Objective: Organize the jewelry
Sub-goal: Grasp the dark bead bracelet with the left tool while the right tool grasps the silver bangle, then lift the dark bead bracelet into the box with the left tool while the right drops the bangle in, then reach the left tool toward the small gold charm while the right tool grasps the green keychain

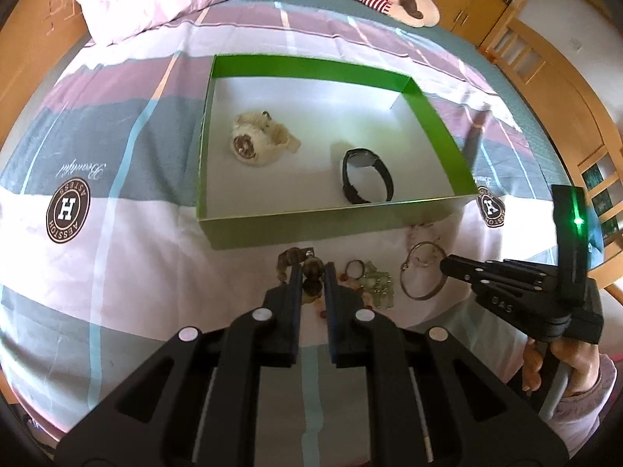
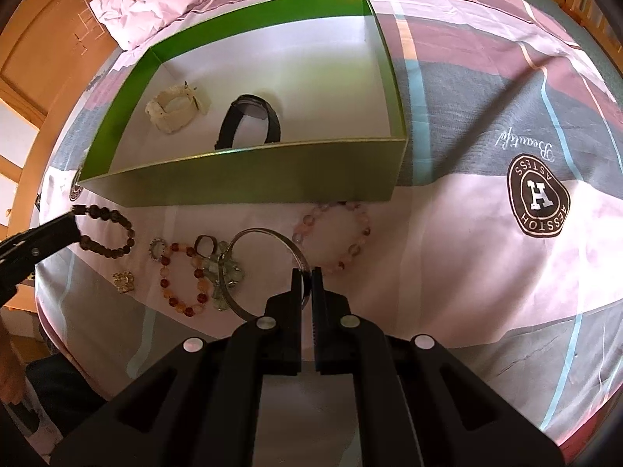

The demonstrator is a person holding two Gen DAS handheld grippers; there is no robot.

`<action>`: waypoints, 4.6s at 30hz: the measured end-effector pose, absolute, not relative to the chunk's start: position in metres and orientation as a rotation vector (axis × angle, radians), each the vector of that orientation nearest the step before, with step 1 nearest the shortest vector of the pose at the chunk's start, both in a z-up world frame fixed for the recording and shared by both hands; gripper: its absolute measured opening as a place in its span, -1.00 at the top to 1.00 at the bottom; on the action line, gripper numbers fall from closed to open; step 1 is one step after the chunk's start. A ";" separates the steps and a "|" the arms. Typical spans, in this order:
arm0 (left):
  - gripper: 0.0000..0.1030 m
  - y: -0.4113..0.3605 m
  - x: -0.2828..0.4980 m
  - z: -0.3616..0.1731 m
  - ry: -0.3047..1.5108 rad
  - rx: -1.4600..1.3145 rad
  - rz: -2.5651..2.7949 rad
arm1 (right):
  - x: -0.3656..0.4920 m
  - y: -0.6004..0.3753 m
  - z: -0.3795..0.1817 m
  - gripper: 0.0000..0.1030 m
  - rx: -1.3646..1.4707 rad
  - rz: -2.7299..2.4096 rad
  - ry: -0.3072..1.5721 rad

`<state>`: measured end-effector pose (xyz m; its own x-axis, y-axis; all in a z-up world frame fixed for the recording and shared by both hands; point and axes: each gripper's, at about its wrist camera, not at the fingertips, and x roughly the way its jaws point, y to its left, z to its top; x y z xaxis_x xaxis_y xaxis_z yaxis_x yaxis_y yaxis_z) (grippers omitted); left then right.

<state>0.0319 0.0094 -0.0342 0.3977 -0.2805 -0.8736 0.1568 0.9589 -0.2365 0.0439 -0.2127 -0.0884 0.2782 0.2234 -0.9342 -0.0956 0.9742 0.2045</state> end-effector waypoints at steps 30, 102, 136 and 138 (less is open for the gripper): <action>0.79 -0.002 0.025 -0.030 1.084 -0.022 -0.245 | 0.045 -0.204 -0.086 0.92 0.063 0.207 1.240; 0.24 0.000 0.036 -0.082 1.281 0.015 -0.232 | 0.065 -0.223 -0.110 0.32 0.078 0.083 1.288; 0.42 0.052 0.057 -0.111 1.418 -0.079 -0.091 | 0.037 -0.149 -0.089 0.72 0.034 0.353 1.240; 0.42 0.057 0.057 -0.110 1.417 -0.082 -0.090 | 0.037 -0.160 -0.080 0.72 0.056 0.356 1.219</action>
<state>0.0565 0.0567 -0.1098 0.1511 -0.1112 -0.9822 0.0139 0.9938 -0.1104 0.0374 -0.1604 -0.0800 0.2970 0.2972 -0.9075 -0.2375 0.9435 0.2313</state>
